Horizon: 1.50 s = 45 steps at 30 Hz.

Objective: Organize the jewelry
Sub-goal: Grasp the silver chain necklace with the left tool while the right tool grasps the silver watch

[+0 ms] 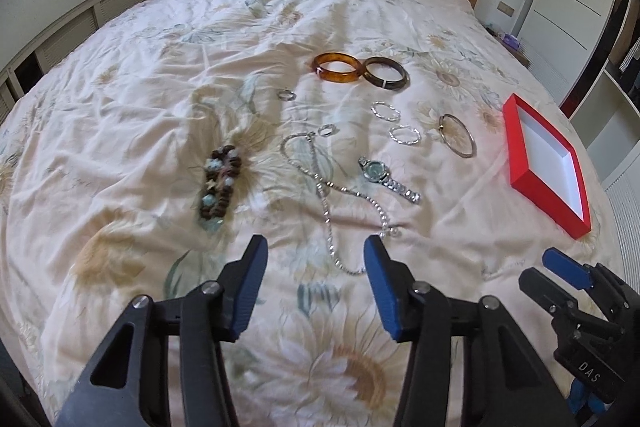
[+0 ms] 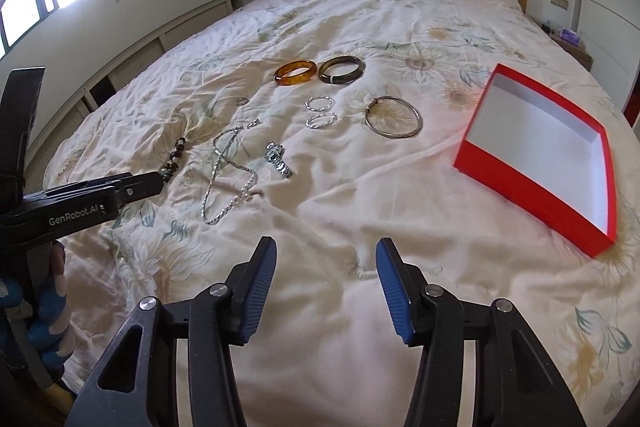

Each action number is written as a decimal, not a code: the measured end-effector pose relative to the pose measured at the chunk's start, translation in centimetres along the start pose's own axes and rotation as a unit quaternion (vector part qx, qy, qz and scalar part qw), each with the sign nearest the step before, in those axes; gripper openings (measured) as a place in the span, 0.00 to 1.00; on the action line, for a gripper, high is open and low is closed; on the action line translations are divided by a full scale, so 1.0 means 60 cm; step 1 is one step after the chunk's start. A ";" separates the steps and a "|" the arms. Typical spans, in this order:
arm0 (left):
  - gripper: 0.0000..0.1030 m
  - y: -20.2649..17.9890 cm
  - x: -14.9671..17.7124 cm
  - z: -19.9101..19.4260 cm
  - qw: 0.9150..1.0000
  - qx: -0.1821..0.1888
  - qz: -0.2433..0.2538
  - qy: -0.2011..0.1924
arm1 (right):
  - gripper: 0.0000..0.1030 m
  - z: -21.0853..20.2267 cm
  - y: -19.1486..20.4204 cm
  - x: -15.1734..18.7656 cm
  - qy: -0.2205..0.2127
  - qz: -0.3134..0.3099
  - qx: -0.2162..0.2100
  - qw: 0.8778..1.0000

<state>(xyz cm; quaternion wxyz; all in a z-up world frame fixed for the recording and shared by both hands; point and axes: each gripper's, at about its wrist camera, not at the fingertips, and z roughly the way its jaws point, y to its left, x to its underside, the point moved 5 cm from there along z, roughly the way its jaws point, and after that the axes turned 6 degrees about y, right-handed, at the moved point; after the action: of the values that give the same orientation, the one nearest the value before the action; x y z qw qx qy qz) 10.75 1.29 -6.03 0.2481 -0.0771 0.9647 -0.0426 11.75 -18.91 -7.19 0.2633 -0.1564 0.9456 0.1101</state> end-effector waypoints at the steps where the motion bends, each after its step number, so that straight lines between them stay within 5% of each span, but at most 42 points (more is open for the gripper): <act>1: 0.45 -0.002 -0.005 0.008 1.000 0.003 -0.001 0.001 | 0.47 0.006 -0.001 -0.005 0.001 -0.001 -0.003 1.000; 18: 0.39 0.007 -0.075 0.130 0.998 -0.012 -0.048 0.029 | 0.43 0.085 -0.026 -0.067 0.008 -0.001 -0.031 0.999; 25: 0.23 0.013 -0.077 0.178 0.996 -0.005 -0.064 0.062 | 0.43 0.115 -0.020 -0.082 0.017 -0.011 -0.050 0.999; 32: 0.09 0.019 -0.077 0.182 0.997 0.010 -0.058 0.059 | 0.43 0.155 0.022 -0.109 0.029 -0.046 -0.078 0.995; 45: 0.06 0.035 -0.075 0.170 0.995 0.063 -0.062 0.051 | 0.43 0.250 0.080 -0.156 0.055 -0.109 -0.103 0.987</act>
<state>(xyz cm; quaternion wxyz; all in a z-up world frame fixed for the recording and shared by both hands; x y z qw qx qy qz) 19.33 3.66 -13.04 0.2002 -0.1187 0.9647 -0.1228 24.60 -7.84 -14.17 0.2034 -0.2902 0.9197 0.1689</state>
